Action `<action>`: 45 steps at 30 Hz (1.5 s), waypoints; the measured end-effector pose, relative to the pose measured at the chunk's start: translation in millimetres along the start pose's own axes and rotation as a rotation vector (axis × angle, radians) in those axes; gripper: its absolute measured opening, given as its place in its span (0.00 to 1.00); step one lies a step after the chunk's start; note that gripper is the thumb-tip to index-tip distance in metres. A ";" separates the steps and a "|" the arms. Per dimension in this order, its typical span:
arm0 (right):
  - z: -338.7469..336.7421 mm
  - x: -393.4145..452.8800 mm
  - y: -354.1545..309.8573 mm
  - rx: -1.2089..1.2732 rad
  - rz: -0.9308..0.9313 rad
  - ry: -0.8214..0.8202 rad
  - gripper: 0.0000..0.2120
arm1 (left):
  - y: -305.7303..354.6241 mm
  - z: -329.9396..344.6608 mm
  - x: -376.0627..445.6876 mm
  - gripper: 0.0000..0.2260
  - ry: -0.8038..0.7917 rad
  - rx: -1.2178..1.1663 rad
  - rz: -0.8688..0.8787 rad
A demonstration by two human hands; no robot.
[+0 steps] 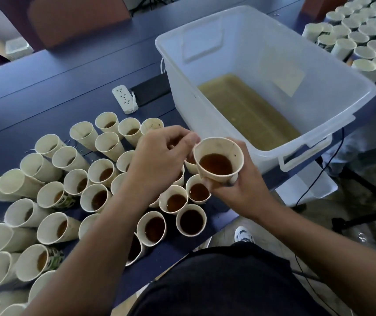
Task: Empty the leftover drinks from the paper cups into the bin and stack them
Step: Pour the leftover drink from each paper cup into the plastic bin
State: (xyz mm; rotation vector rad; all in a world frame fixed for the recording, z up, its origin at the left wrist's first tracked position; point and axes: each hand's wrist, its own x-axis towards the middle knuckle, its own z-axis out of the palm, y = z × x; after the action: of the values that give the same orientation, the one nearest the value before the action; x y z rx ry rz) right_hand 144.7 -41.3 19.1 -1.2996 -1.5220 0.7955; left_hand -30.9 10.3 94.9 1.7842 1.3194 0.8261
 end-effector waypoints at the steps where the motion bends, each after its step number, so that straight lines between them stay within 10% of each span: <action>1: -0.2 5.6 -7.9 0.006 -0.017 0.016 0.34 | 3.3 -5.2 4.4 0.10 0.036 -0.028 0.011; 10: -56.3 64.7 -52.2 -0.120 -0.102 0.136 0.31 | -7.5 2.4 50.4 0.13 0.071 0.316 0.074; 21: -112.4 111.4 1.0 -0.730 0.227 -0.144 0.27 | -7.1 31.8 79.2 0.33 -0.147 0.520 0.109; 45: -102.7 132.8 9.9 -1.229 0.114 -0.232 0.28 | -44.7 37.5 84.2 0.33 -0.147 0.186 0.066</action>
State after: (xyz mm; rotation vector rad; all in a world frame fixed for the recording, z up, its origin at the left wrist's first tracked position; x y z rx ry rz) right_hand 246.1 79.4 77.4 -2.2099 -2.2517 -0.0368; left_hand 1.1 92.4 42.6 2.0021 1.2811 0.6097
